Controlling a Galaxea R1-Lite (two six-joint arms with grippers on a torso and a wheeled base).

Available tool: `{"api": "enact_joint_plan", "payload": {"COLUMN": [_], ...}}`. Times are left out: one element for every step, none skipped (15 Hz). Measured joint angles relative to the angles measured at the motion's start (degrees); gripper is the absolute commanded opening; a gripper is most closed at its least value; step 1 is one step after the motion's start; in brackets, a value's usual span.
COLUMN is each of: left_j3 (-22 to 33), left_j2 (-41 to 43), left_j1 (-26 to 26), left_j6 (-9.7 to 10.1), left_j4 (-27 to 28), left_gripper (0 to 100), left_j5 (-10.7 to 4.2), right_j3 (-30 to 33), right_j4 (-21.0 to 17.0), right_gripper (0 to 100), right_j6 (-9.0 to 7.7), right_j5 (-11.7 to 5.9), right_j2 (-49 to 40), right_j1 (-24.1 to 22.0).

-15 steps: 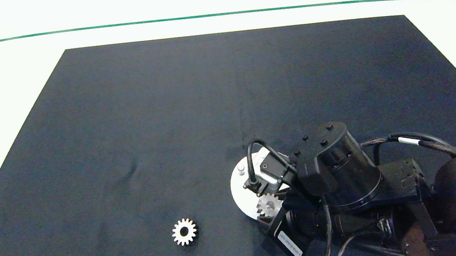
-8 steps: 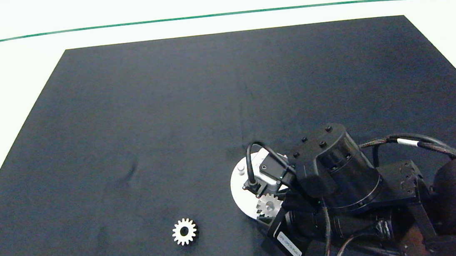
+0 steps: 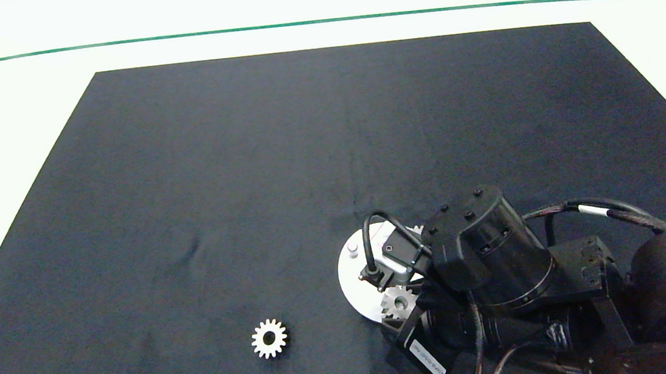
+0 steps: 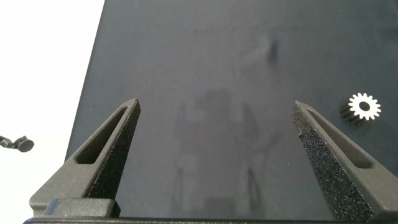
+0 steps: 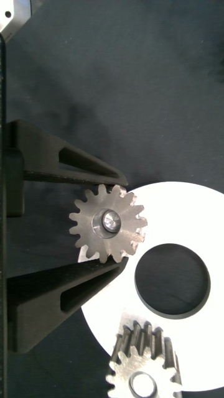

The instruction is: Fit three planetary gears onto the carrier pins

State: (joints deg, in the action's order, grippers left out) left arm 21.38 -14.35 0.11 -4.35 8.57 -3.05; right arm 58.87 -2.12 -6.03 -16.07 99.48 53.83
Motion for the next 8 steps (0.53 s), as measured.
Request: {"api": "enact_joint_plan", "payload": {"left_j3": [-0.1, -0.1, -0.2, -0.2, -0.3, -0.3, -0.3, -0.2], "left_j2": [0.1, 0.2, 0.2, 0.2, 0.2, 0.2, 0.2, 0.2], "left_j1": [0.0, 0.0, 0.0, 0.0, -0.1, -0.1, -0.1, 0.0], "left_j6": [-0.02, -0.02, -0.02, -0.02, -0.02, -0.02, 0.00, 0.00], "left_j4": [0.0, 0.0, 0.0, 0.0, 0.0, 0.0, 0.0, 0.8], "left_gripper": [100, 100, 100, 100, 100, 100, 100, 100], "left_j5": [0.02, 0.00, 0.00, 0.00, 0.00, 0.00, 0.00, 0.02], "right_j3": [0.0, -0.1, -0.1, -0.1, -0.1, -0.1, -0.1, 0.0], "right_j4": [0.0, 0.0, 0.0, 0.0, 0.1, 0.2, 0.4, 0.4], "right_gripper": [25, 25, 25, 100, 100, 100, 100, 100], "right_j6": [0.00, -0.02, -0.02, 0.00, 0.02, 0.17, 0.30, 0.41], "right_j5": [-0.35, -0.44, -0.46, -0.55, -0.55, -0.50, -0.49, -0.46], "right_j2": [0.0, 0.1, 0.1, 0.1, 0.1, 0.1, 0.1, 0.1], "right_j1": [0.1, 0.1, 0.1, 0.1, 0.1, 0.1, 0.1, 0.2]}}
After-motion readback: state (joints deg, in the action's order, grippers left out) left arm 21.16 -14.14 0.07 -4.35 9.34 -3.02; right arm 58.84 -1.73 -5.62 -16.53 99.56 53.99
